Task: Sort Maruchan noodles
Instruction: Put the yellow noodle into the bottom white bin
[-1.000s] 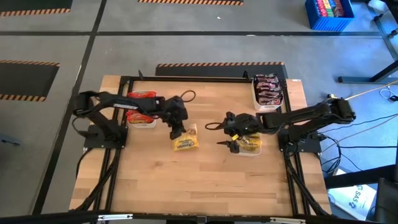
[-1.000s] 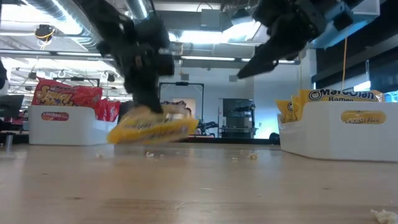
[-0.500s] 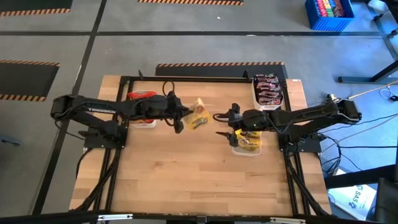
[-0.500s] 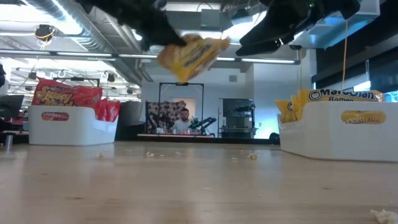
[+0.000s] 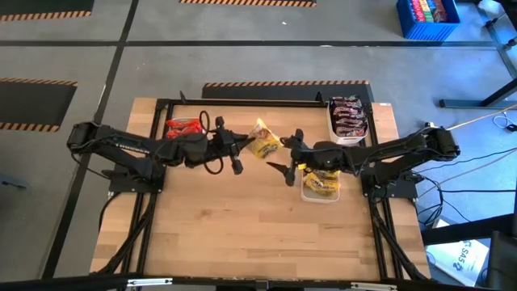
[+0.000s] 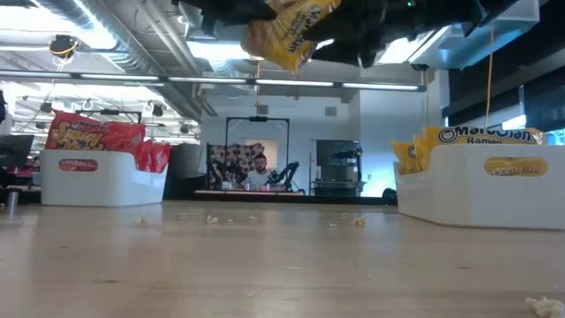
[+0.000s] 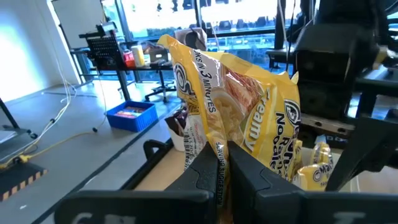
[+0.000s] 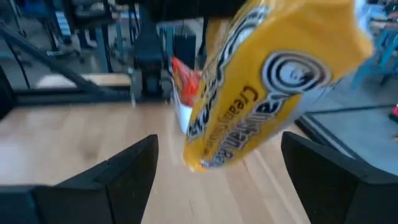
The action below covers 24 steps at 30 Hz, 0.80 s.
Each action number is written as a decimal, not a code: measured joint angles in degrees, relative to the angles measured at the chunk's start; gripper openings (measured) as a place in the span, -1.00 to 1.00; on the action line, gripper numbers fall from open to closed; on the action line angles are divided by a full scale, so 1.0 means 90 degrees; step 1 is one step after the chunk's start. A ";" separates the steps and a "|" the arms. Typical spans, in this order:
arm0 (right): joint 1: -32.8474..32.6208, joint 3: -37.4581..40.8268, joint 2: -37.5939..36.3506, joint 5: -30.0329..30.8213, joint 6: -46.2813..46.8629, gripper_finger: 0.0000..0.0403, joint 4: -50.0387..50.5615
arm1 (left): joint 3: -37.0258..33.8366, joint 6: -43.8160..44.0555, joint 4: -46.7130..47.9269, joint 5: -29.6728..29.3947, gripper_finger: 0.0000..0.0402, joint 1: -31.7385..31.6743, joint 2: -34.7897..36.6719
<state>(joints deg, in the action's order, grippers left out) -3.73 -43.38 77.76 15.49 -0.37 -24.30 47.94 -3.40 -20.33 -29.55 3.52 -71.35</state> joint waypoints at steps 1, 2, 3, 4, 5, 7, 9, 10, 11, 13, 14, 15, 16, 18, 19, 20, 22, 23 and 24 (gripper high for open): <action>0.0000 0.0001 0.0006 -0.0004 0.0001 0.58 -0.0186 | 0.0000 -0.0001 -0.0017 -0.0023 -0.95 0.0025 0.0000; 0.0000 0.0001 0.0007 -0.0006 0.0005 0.58 -0.0398 | 0.0000 -0.0003 -0.0023 -0.0045 -0.95 0.0053 0.0000; 0.0004 -0.0001 0.0011 -0.0031 0.0001 0.58 -0.0605 | 0.0000 -0.0014 -0.0076 -0.0063 -0.95 0.0082 -0.0004; 0.0008 -0.0002 0.0055 -0.0064 -0.0005 0.58 -0.0835 | 0.0000 -0.0027 -0.0207 -0.0075 -0.95 0.0105 -0.0037; 0.0010 -0.0002 0.0113 -0.0092 -0.0007 0.58 -0.1051 | 0.0000 -0.0047 -0.0386 -0.0086 -0.95 0.0129 -0.0083; 0.0010 0.0001 0.0206 -0.0168 -0.0007 0.58 -0.1365 | -0.0002 -0.0168 -0.0698 -0.0057 -0.95 0.0185 -0.0147; 0.0010 0.0001 0.0333 -0.0236 -0.0012 0.58 -0.1778 | 0.0000 -0.0256 -0.1092 0.0032 -0.95 0.0242 -0.0196; 0.0010 0.0001 0.0359 -0.0251 -0.0039 0.58 -0.1845 | 0.0000 -0.0297 -0.1215 0.0073 -0.95 0.0266 -0.0236; 0.0010 0.0001 0.0385 -0.0271 -0.0136 0.58 -0.1932 | 0.0002 -0.0327 -0.1263 0.0118 -0.95 0.0291 -0.0276; 0.0000 0.0001 0.0425 -0.0279 -0.0320 0.58 -0.2150 | 0.0000 -0.0355 -0.1234 0.0105 -0.95 0.0343 -0.0299; 0.0000 0.0001 0.0427 -0.0277 -0.0382 0.58 -0.2226 | 0.0000 -0.0355 -0.1277 0.0106 -0.95 0.0364 -0.0298; 0.0000 0.0001 0.0427 -0.0279 -0.0474 0.58 -0.2336 | 0.0000 -0.0355 -0.1330 0.0099 -0.94 0.0378 -0.0291; 0.0000 0.0001 0.0427 -0.0279 -0.0506 0.57 -0.2434 | 0.0000 -0.0357 -0.1351 0.0099 -0.94 0.0381 -0.0289; 0.0000 -0.0002 0.0427 -0.0277 -0.0546 0.50 -0.2484 | 0.0000 -0.0359 -0.1349 0.0087 -0.93 0.0385 -0.0289; 0.0000 -0.0002 0.0427 -0.0276 -0.0597 0.44 -0.2469 | 0.0000 -0.0359 -0.1355 0.0087 -0.92 0.0385 -0.0289; 0.0000 -0.0002 0.0427 -0.0274 -0.0645 0.37 -0.2468 | 0.0000 -0.0355 -0.1367 0.0093 -0.91 0.0385 -0.0289; 0.0000 -0.0002 0.0427 -0.0278 -0.0657 0.19 -0.2460 | 0.0000 -0.0306 -0.1374 0.0175 -0.89 0.0383 -0.0289; 0.0000 -0.0002 0.0427 -0.0275 -0.0657 0.10 -0.2431 | 0.0000 -0.0256 -0.1371 0.0257 -0.88 0.0381 -0.0289; 0.0000 -0.0002 0.0427 -0.0271 -0.0657 0.00 -0.2399 | 0.0000 -0.0225 -0.1368 0.0338 -0.87 0.0378 -0.0289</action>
<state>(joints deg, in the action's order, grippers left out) -3.73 -43.40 81.60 13.04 -6.28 -45.90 47.94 -5.42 -32.64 -26.51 6.92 -73.95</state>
